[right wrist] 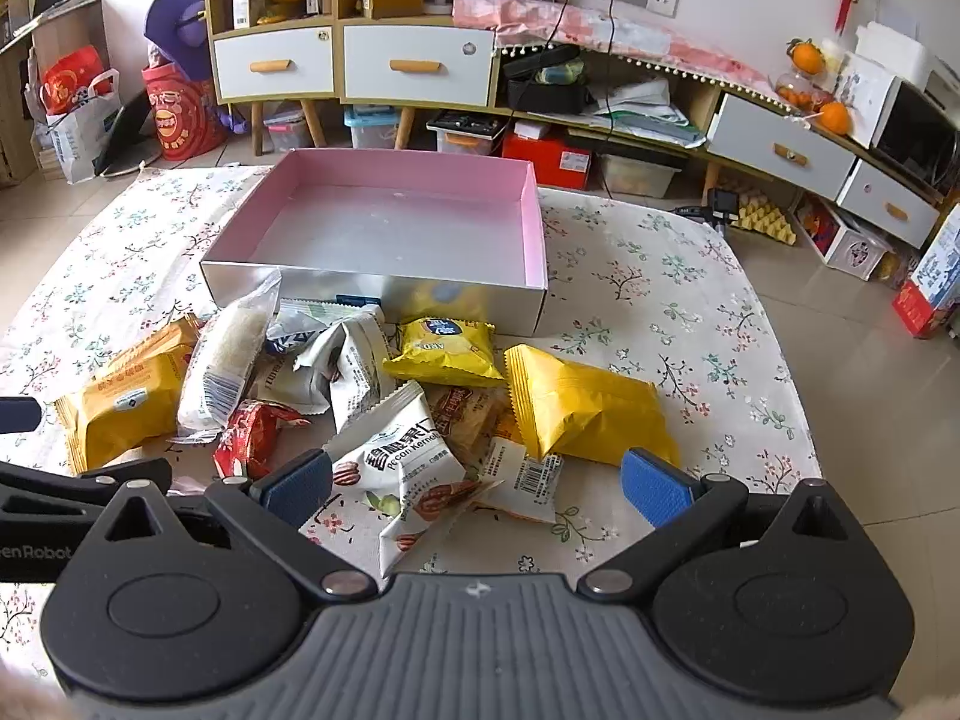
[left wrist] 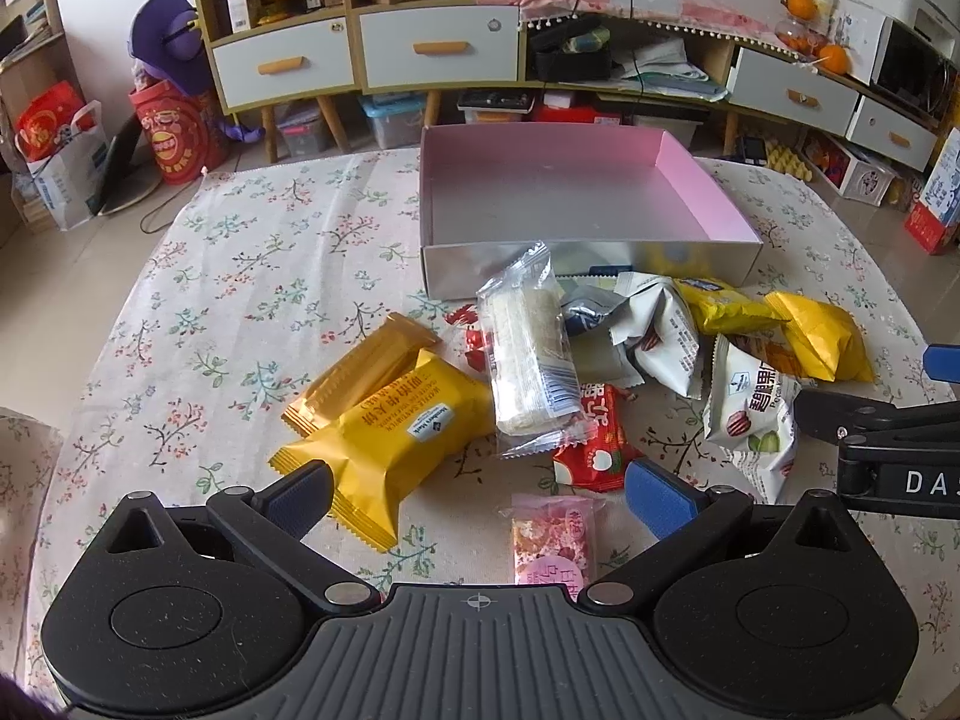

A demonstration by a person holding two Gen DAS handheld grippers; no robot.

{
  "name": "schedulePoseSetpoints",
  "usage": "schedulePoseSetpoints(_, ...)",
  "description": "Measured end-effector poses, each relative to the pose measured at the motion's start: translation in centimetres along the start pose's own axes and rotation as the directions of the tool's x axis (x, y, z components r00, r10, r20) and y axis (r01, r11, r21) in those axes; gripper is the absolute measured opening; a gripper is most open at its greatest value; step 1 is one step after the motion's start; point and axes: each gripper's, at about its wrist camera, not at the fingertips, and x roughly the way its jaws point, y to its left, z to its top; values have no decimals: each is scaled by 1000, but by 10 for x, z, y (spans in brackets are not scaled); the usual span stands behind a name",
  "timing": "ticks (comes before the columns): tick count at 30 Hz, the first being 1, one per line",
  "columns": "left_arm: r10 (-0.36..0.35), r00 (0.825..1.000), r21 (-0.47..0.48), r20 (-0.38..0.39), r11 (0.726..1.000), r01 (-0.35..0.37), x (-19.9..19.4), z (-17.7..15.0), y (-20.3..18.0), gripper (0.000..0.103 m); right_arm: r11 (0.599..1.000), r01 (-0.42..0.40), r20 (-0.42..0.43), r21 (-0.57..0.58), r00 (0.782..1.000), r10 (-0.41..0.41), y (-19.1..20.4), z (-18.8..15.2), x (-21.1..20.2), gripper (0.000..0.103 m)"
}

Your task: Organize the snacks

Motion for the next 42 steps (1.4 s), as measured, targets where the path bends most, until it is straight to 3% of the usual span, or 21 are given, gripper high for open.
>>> schedulePoseSetpoints(27, 20, 1000, -15, 1, 1000, -20, 3, -1, 9, 103, 1000, 16, 34, 2, 999, -17, -2, 0, 0, 103)
schedulePoseSetpoints(34, 22, 999, 11, 48, 1000, -22, 2, -2, 13, 103, 999, 39, 73, -28, 997, -36, -3, -1, 1, 103)
schedulePoseSetpoints(42, -61, 992, 86, 114, 995, 51, 8, -11, 30, 103, 998, 9, 161, -62, 987, 1, -11, -8, 5, 103)
